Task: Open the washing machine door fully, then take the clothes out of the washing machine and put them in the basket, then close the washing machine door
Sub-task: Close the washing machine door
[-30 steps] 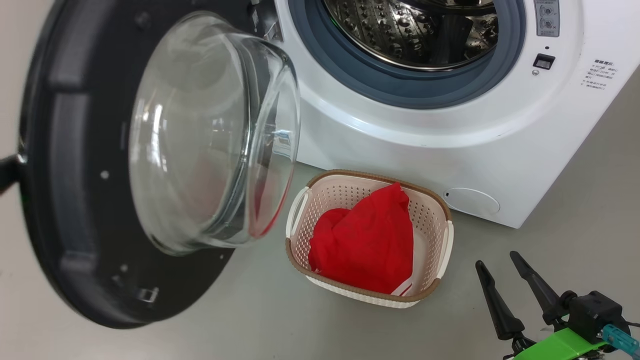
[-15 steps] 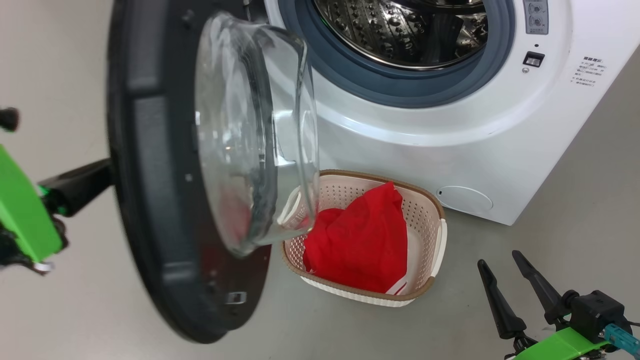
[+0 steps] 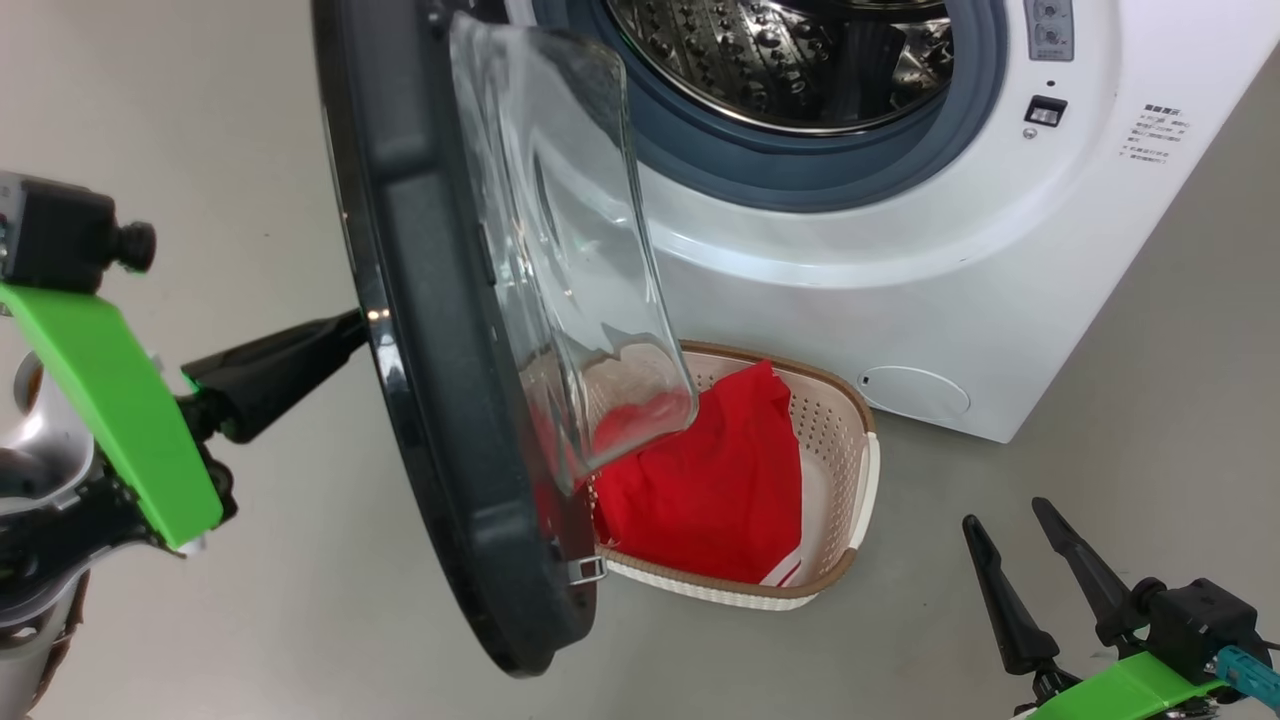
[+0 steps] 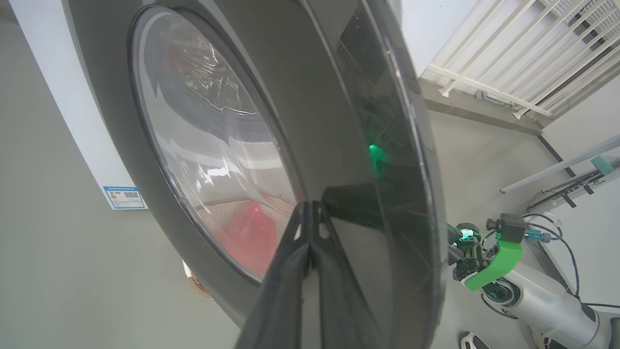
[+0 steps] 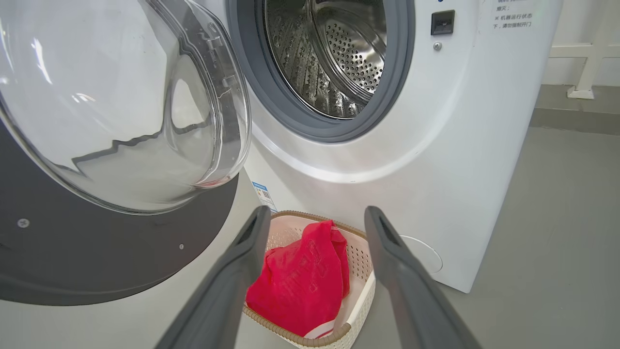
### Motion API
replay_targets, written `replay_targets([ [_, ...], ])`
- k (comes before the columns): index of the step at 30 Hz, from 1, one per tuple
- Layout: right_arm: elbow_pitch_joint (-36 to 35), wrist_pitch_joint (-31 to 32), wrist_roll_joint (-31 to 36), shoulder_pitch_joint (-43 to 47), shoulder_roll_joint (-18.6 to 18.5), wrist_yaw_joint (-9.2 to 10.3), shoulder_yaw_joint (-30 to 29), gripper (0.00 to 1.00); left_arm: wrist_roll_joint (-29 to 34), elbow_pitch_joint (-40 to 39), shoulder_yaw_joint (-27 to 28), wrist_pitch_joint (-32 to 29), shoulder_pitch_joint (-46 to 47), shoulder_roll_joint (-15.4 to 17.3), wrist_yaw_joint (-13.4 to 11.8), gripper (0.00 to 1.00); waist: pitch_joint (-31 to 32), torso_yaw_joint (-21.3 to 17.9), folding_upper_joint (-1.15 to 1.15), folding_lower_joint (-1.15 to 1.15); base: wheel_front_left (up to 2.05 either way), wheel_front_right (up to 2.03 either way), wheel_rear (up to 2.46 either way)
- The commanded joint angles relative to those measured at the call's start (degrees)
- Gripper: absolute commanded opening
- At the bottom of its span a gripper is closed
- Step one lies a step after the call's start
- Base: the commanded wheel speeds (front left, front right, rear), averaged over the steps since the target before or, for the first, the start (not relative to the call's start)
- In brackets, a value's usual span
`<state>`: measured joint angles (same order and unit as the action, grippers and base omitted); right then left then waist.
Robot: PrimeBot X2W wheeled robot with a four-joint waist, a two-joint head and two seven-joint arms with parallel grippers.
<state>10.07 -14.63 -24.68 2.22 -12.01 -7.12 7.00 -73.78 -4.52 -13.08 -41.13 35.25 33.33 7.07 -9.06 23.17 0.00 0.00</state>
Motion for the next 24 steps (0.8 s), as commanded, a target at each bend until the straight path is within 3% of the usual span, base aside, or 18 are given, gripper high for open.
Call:
replay_targets([
  [1,-1.3,-0.4,0.2,-0.8,-0.5,-0.36,1.0,1.0,-0.3,-0.9,2.2,1.0,2.4,3.0,0.4,0.0,0.1,-0.2,0.0,0.0,0.0,0.0,0.0],
  [11,-1.1,-0.4,0.3,-0.6,0.0,-0.36,0.7,1.0,-1.3,2.3,2.0,6.2,-0.9,4.3,0.4,0.0,0.7,-0.4,0.0,0.0,0.0,0.0,0.0],
  [24,-0.6,-0.4,0.4,0.3,0.7,-0.36,0.9,1.0,-3.2,8.1,3.3,18.7,-8.8,3.9,0.4,0.0,3.0,-0.6,0.0,0.0,0.0,0.0,0.0],
])
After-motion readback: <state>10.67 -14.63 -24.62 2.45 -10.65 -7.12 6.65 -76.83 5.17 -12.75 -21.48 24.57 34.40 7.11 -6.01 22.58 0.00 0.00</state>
